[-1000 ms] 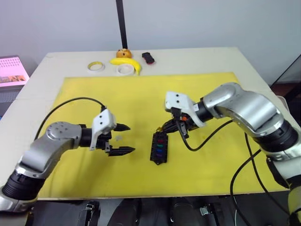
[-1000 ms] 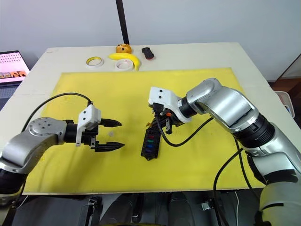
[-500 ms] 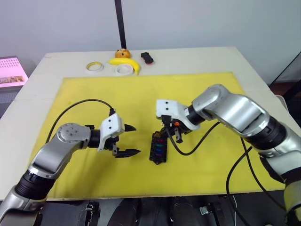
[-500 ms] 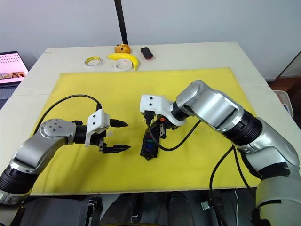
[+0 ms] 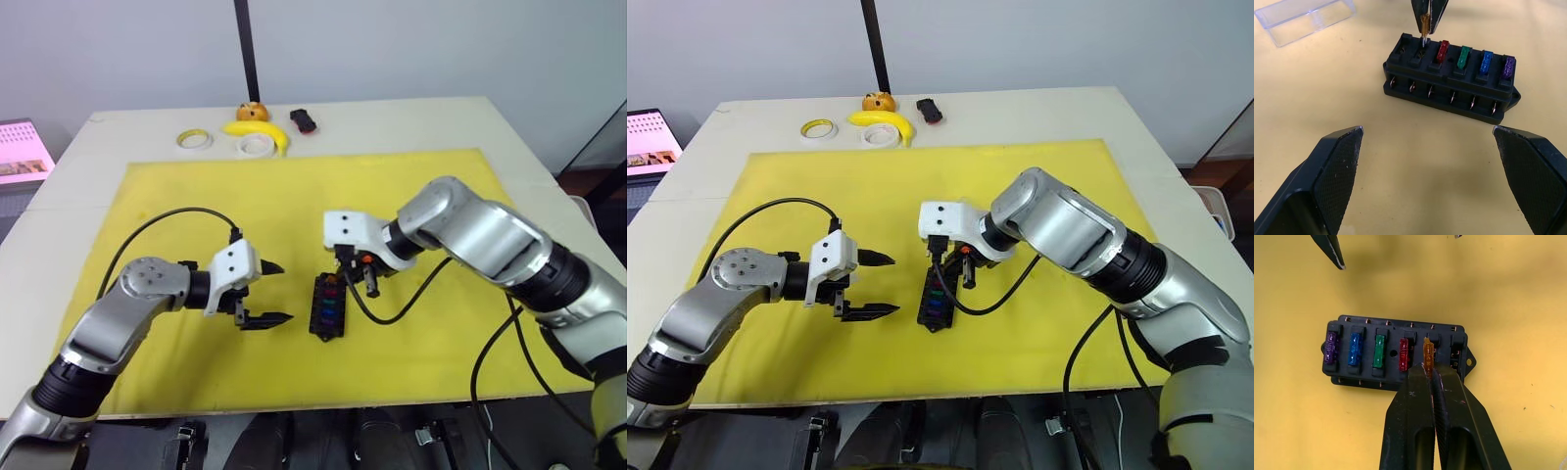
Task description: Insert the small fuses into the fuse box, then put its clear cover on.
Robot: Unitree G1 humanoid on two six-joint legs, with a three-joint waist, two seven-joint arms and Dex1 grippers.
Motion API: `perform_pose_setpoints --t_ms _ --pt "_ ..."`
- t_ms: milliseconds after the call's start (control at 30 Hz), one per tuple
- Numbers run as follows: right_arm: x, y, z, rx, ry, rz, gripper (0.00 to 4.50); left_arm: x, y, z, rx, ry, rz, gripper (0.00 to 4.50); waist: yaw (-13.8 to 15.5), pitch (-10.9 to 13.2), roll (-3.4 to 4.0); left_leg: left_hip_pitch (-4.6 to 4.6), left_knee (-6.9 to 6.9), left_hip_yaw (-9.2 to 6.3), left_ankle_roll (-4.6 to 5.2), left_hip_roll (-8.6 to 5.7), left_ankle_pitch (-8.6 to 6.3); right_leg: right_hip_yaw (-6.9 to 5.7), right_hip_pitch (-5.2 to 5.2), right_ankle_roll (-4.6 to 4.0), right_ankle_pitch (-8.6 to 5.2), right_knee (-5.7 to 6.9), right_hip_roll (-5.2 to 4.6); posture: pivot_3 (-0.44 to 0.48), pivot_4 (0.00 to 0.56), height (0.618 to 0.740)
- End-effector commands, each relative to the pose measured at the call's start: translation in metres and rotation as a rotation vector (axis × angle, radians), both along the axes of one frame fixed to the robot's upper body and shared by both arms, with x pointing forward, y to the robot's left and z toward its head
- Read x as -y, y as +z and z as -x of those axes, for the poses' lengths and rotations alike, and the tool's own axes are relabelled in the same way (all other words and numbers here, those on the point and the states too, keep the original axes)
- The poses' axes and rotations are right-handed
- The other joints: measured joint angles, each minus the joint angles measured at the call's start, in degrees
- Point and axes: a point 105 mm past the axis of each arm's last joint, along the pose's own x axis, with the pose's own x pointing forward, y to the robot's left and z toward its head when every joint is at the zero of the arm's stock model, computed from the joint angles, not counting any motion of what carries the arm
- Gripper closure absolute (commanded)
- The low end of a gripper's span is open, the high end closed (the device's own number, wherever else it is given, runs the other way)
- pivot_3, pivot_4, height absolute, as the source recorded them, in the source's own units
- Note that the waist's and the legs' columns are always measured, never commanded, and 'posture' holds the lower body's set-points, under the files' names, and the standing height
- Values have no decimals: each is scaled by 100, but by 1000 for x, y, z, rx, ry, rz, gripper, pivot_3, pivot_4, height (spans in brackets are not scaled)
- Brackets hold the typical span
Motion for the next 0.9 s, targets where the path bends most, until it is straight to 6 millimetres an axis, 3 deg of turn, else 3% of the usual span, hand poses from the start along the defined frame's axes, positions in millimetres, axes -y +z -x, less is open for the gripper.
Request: perform_pose_setpoints --t_ms 33,900 --pt "-2 8 -2 39 15 0 4500 4 8 1 48 -17 8 39 -1 0 0 0 0 0 0 0 0 0 0 0 0 0 0 0 150 740" --pt "-5 -8 -2 33 52 67 4500 6 8 -2 64 7 15 39 -1 -2 -1 2 3 0 -3 0 2 0 1 0 0 6 12 0 150 740"
